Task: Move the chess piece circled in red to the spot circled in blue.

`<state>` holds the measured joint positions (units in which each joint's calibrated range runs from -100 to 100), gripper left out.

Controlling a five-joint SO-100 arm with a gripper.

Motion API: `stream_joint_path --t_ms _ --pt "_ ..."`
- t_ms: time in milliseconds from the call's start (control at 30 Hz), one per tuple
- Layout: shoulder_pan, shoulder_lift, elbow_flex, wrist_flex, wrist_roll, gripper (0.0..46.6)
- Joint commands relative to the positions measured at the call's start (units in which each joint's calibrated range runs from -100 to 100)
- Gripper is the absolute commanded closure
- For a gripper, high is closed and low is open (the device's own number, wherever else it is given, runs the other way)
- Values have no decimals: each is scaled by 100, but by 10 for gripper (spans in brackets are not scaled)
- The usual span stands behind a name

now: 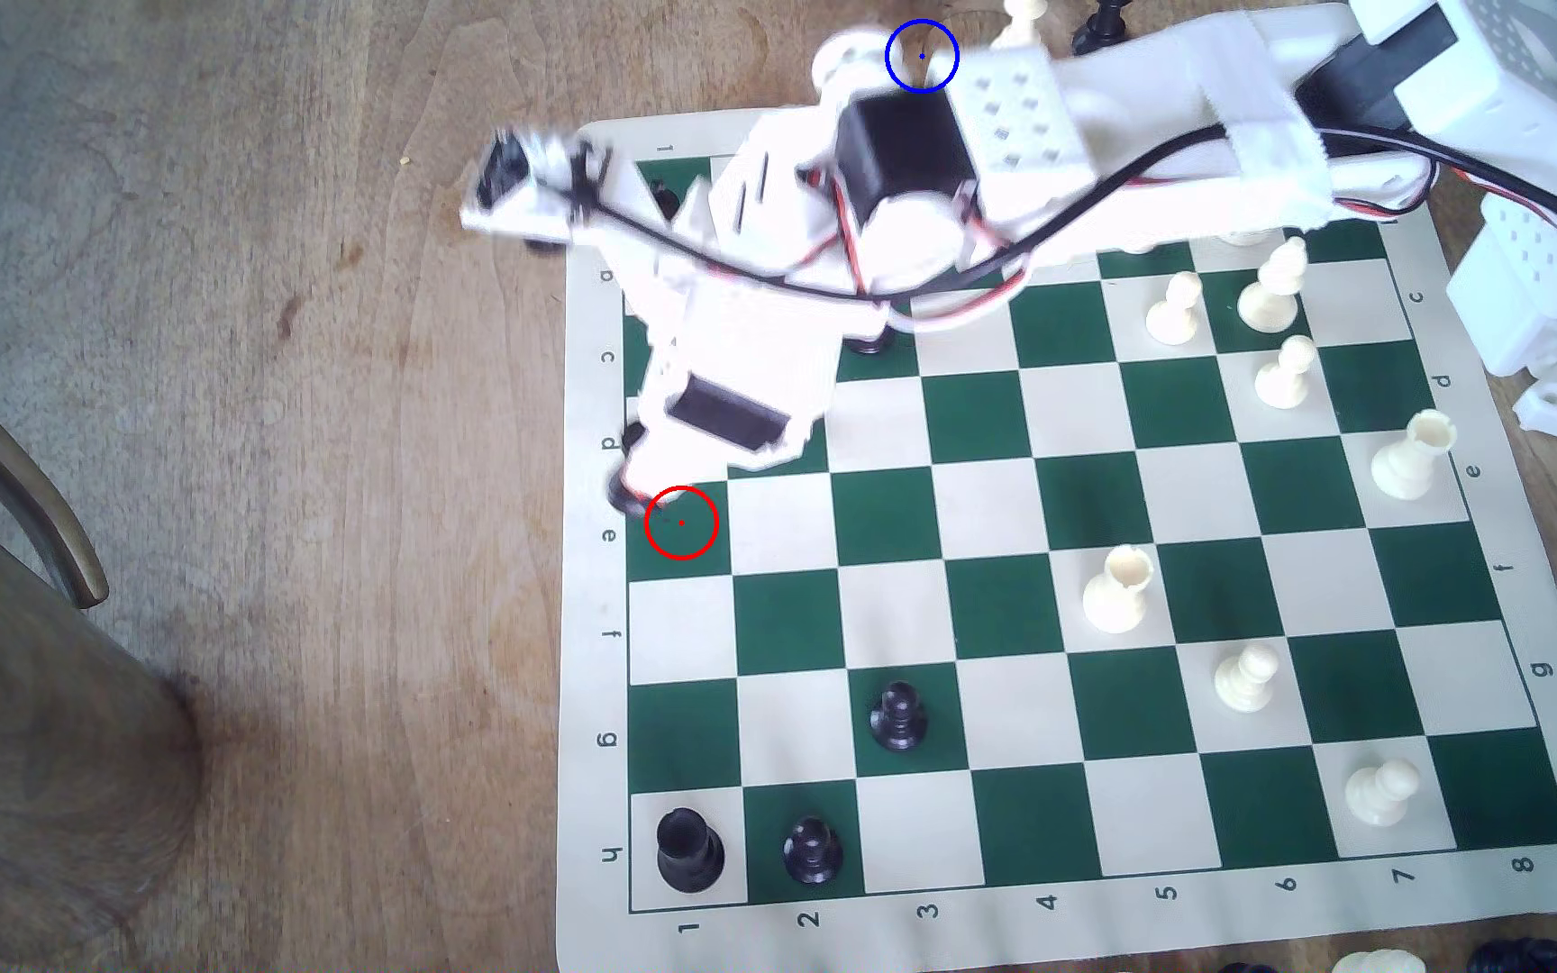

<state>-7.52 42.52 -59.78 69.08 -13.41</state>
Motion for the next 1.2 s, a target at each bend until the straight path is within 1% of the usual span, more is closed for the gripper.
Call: stream_joint_path --t_ms 0,33,67,200,233,333,367,467,567,633,667,700,833,867,1167 --pt "232 -942 -1266 463 39 453" --pt "310 -1077 -1266 520 59 457" --pt "529 -1332 -1266 684 88 464" --pt "1210 -1731 -1266 1003 147 464" --pt "1609 -1884 -1266 1134 190 464" --pt "2180 -2054 -1266 1404 244 464" --pt "2508 -2147 -1266 1593 264 464" --pt "2884 -2283 -1266 2068 352 464" --pt "3204 -2453 -1266 2911 503 464" --pt "3369 -2512 -1202 3092 523 464" --pt "3603 -2546 -1102 3092 532 464" --pt "3721 -2512 -1102 3092 532 464" --pt "4073 -2164 -1157 3051 557 464" --pt "4088 -2130 -1157 3051 552 464" --pt "3900 -2300 -1166 3026 518 464"
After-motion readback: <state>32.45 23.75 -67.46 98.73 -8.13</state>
